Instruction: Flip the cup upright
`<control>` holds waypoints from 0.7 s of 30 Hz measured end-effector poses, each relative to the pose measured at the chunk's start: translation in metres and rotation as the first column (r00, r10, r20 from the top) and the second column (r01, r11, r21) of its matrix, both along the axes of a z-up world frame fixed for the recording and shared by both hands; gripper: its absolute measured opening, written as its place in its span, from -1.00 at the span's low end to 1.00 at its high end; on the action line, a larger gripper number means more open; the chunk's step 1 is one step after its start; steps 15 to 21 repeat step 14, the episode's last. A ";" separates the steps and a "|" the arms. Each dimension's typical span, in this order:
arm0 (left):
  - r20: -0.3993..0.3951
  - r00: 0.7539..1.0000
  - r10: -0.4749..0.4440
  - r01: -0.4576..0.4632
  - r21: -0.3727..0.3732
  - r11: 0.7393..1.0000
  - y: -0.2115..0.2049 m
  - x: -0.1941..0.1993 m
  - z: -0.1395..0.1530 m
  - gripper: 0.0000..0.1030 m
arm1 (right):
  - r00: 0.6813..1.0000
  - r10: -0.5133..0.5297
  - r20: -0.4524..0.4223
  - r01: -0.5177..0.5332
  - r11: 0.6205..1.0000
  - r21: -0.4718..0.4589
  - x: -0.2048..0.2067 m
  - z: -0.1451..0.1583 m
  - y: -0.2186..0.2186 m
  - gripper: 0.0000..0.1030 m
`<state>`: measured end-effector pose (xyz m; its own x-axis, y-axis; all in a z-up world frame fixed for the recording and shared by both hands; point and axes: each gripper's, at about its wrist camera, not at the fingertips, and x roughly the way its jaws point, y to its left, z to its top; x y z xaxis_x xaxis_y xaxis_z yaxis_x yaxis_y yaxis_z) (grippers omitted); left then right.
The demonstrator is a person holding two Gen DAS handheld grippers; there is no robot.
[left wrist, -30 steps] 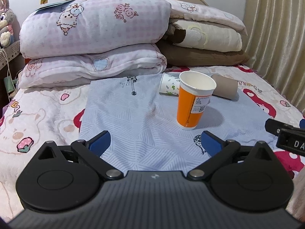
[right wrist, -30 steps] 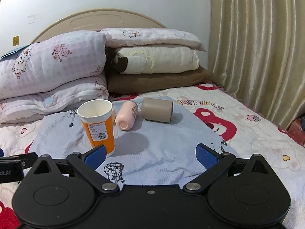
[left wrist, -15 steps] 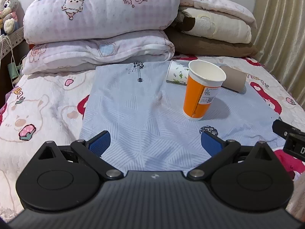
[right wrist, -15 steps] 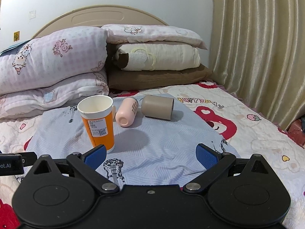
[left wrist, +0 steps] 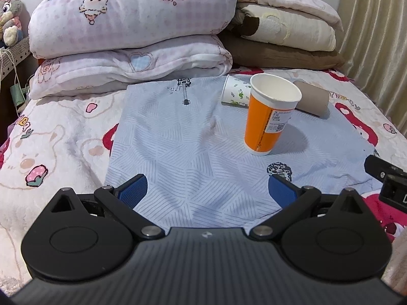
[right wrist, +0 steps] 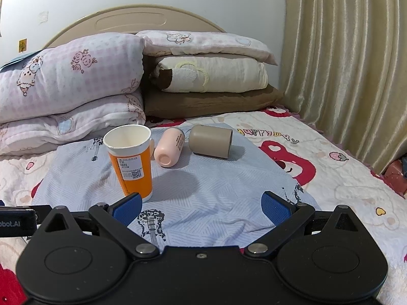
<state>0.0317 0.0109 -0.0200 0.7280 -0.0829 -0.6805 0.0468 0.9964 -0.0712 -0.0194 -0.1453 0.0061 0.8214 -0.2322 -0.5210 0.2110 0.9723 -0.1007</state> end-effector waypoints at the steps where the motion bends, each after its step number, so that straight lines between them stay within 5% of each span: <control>1: 0.003 1.000 0.002 -0.002 0.004 1.000 -0.001 0.000 0.000 1.00 | 1.000 -0.001 -0.001 0.001 1.000 0.003 0.000 0.000 0.000 0.97; 21: 0.024 1.000 0.009 -0.009 0.029 1.000 0.000 -0.001 0.001 1.00 | 1.000 -0.005 -0.001 0.005 1.000 0.007 0.000 0.000 -0.001 0.97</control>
